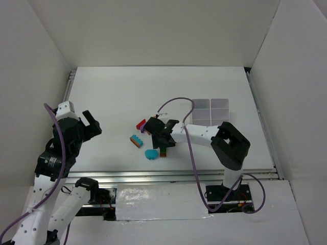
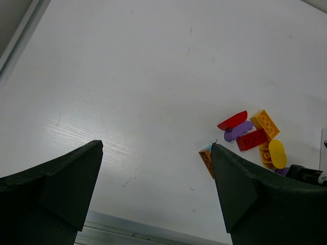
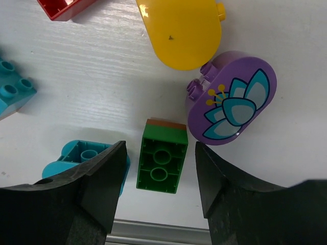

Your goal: Sort the legos into containers by color

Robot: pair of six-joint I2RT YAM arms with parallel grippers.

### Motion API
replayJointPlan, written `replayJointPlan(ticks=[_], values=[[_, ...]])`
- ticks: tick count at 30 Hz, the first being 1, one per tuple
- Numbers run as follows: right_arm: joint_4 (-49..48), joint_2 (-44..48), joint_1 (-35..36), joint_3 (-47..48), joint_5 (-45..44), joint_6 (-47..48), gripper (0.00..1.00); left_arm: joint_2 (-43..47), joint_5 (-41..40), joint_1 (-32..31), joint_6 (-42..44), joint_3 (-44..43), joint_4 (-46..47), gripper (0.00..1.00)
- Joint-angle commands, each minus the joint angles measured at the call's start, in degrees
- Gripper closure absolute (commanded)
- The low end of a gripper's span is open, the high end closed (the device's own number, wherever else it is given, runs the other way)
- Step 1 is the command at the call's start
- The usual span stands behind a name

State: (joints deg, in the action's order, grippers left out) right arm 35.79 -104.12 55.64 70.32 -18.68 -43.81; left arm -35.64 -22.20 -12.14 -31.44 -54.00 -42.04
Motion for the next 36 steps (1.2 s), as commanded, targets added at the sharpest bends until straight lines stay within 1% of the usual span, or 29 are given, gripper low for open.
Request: replayJointPlan(ticks=[1,2,4,5,11,13,15,16,17,18,19,20,21,22,23,24,25,26,27,28,29,30,32,33,34,35,36], values=[[-0.6,-0.9,0.4,0.2,-2.2,-1.1,0.37,0.4,0.0,0.1,1.3,-0.1,2.1,0.0],[-0.6,-1.2,0.5,0.1,-2.2,-1.2,0.37,0.3,0.0,0.1,1.3,0.0,2.2,0.0],[-0.9,-1.8,0.5,-0.2,-2.2,-1.4,0.51,0.4,-0.1,0.1,1.3,0.0,2.1,0.01],[-0.9,-1.9,0.4,-0.3,-2.5,-1.6,0.54,0.6,-0.1,0.1,1.2,0.0,2.1,0.0],[-1.2,-0.1,0.4,-0.6,-2.9,-1.6,0.57,0.2,0.0,0.1,1.3,0.0,2.2,0.01],[-0.9,0.4,0.4,-0.5,-3.8,-1.7,0.64,0.3,0.0,0.1,1.2,0.0,2.1,0.0],[-0.5,1.1,0.4,0.3,-4.2,-1.2,0.68,0.2,0.0,0.1,1.3,0.0,2.2,0.0],[-0.3,1.8,0.4,0.8,-4.1,-1.2,0.72,0.2,0.0,0.1,1.3,0.0,2.2,0.01],[0.3,2.2,0.4,1.6,-4.0,-1.1,0.78,0.0,0.0,0.1,1.3,-0.1,2.2,0.0],[0.5,2.9,0.4,1.9,-3.7,-0.8,0.79,0.0,0.0,0.1,1.3,-0.1,2.3,0.01],[0.7,4.8,0.5,2.3,-3.1,-0.6,0.83,-0.1,0.0,0.1,1.2,-0.1,2.1,0.01],[0.7,6.0,0.4,2.7,-2.8,-0.1,0.89,-0.3,0.0,0.1,1.1,-0.1,2.1,0.0],[0.3,7.8,0.4,2.5,-2.2,0.3,0.9,-0.4,0.2,0.1,1.1,-0.1,2.2,0.0],[-0.5,11.7,0.4,2.1,-1.4,1.1,0.95,-0.4,0.7,0.1,1.2,-0.1,2.3,0.01],[-4.0,14.0,0.4,1.3,1.7,2.2,0.95,-0.4,1.4,0.0,1.4,-0.2,2.5,0.01],[-6.6,16.7,0.4,-1.1,3.6,4.5,0.96,-0.3,3.8,0.1,1.9,-0.1,3.1,0.01],[-9.0,21.9,0.4,-2.4,5.6,5.4,0.96,-0.2,5.6,0.1,2.4,0.0,3.6,0.01],[-13.4,24.2,0.4,-3.7,7.2,6.1,0.96,-0.4,7.6,0.1,2.9,0.0,4.1,0.01],[-14.9,26.4,0.3,-5.3,9.1,6.7,0.96,-0.4,13.3,0.1,3.2,-0.1,4.5,0.01],[-15.7,29.9,0.0,-5.5,10.1,6.9,0.97,-0.5,17.1,0.1,4.0,0.1,5.6,0.0],[-17.7,31.3,-0.4,-5.9,11.3,7.5,0.97,-0.4,21.3,0.1,4.5,0.5,6.7,0.0],[-18.6,32.7,-0.7,-6.2,14.6,8.9,0.97,-0.2,31.6,0.1,5.8,0.9,8.0,0.0],[-22.0,36.5,-1.2,-7.0,18.0,10.2,0.99,0.0,41.9,0.1,6.4,2.3,12.0,0.0],[-23.2,37.7,-1.9,-7.4,22.4,11.1,1.0,0.4,47.3,0.1,6.9,3.8,13.6,0.0],[-26.7,40.0,-2.8,-8.0,25.8,11.6,1.0,0.7,57.8,0.1,6.8,4.7,17.7,0.01],[-28.7,41.1,-3.5,-9.5,29.3,11.6,1.0,1.8,62.4,0.1,6.6,5.6,20.0,0.01],[-31.0,42.0,-5.0,-10.4,35.9,11.4,1.0,2.6,66.7,0.1,4.6,7.7,22.8,0.01]])
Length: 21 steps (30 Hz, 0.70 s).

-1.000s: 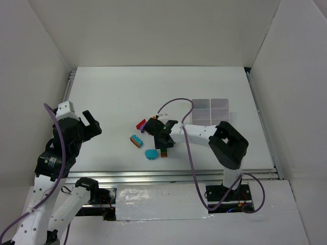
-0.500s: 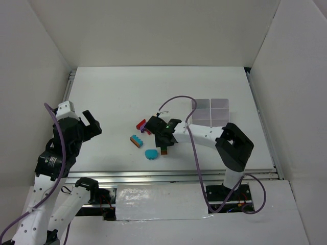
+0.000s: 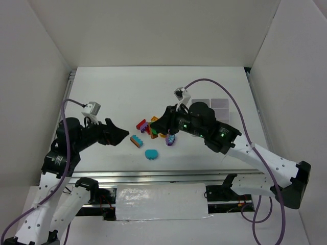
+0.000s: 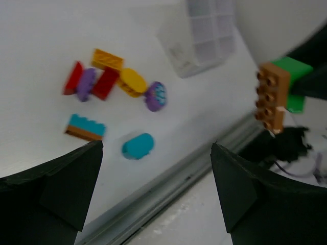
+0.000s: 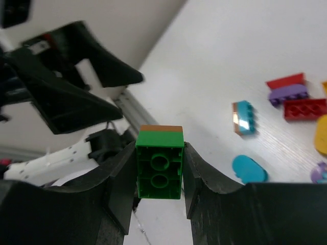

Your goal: Sort the legos into containers by color

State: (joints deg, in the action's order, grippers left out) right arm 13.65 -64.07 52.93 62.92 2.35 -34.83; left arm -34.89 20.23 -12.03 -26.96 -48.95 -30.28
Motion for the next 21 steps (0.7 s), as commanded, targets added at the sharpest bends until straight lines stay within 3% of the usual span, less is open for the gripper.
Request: replayJointPlan(ticks=[1,4,7,18,21], values=[[-13.3,3.4,-2.7,-3.8,17.7,1.9,1.0,2.9,30.9,-0.1,-1.4,3.6,16.9,0.01],[-21.0,5.0,-2.8,-6.7,23.0,-0.1,1.0,8.1,38.1,-0.1,-8.8,6.7,28.5,0.0],[-26.4,5.2,-2.8,-7.8,25.2,-1.6,1.0,10.9,39.1,-0.1,-14.0,8.3,35.0,0.01],[-49.1,-3.3,-1.2,-7.9,34.1,-9.0,1.0,7.7,40.3,-0.2,-25.2,11.4,45.6,0.06],[-48.7,-6.1,0.4,-5.6,34.2,-8.7,1.0,7.4,40.1,-0.2,-25.2,10.6,45.1,0.05]])
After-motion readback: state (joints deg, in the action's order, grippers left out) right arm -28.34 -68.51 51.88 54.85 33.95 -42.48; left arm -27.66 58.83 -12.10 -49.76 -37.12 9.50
